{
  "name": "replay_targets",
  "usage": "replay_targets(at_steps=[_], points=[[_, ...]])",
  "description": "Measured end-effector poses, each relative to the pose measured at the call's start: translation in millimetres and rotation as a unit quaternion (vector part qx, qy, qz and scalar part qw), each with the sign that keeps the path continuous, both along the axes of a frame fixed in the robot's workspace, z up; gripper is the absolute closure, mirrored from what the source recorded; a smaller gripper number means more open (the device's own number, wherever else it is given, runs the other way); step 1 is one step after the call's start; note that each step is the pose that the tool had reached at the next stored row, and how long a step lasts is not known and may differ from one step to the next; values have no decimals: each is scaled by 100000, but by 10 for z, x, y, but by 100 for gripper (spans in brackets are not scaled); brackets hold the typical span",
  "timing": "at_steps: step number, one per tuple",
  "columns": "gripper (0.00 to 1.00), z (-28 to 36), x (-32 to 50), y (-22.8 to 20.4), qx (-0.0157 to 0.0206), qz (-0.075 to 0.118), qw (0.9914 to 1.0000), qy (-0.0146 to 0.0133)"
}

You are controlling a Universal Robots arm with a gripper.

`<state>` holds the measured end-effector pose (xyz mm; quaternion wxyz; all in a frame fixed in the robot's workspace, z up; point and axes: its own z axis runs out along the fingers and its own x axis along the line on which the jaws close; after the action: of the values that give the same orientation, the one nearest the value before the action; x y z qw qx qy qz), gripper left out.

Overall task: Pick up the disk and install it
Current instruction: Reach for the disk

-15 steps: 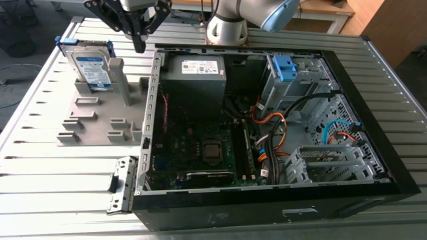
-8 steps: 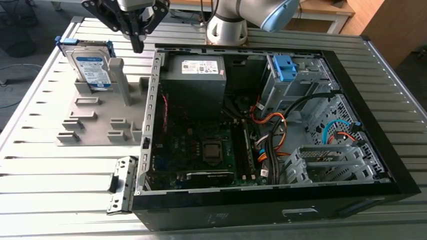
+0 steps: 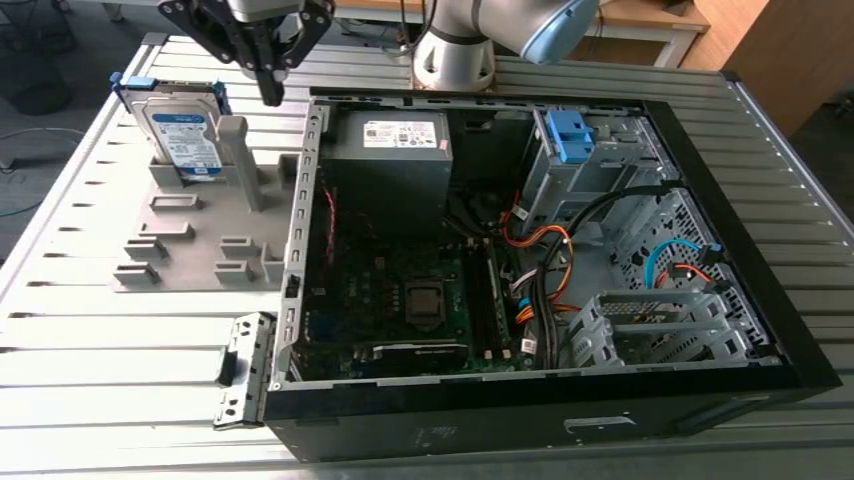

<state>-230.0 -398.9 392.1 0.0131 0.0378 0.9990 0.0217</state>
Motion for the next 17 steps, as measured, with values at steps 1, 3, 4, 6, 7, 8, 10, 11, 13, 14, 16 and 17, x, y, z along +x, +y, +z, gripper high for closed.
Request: replay_targets(at_steps=[1, 3, 4, 6, 7, 8, 10, 11, 13, 14, 16, 17], points=[[89, 0, -5, 0, 1, -2, 100000, 0], [89, -1, -14, 0, 3, -1, 100000, -2], [89, -1, -18, 0, 2, -1, 100000, 0], [89, -1, -28, 0, 4, 0, 100000, -2], [89, -1, -32, 0, 2, -2, 100000, -2], [89, -1, -37, 0, 3, -2, 100000, -2], [89, -1, -46, 0, -2, -3, 100000, 2], [89, -2, -51, 0, 3, -2, 100000, -2], [89, -2, -61, 0, 3, 0, 100000, -3], [89, -2, -65, 0, 0, 1, 100000, 1], [89, -3, -75, 0, 4, -3, 100000, -4], [89, -3, -80, 0, 1, 0, 100000, -1]])
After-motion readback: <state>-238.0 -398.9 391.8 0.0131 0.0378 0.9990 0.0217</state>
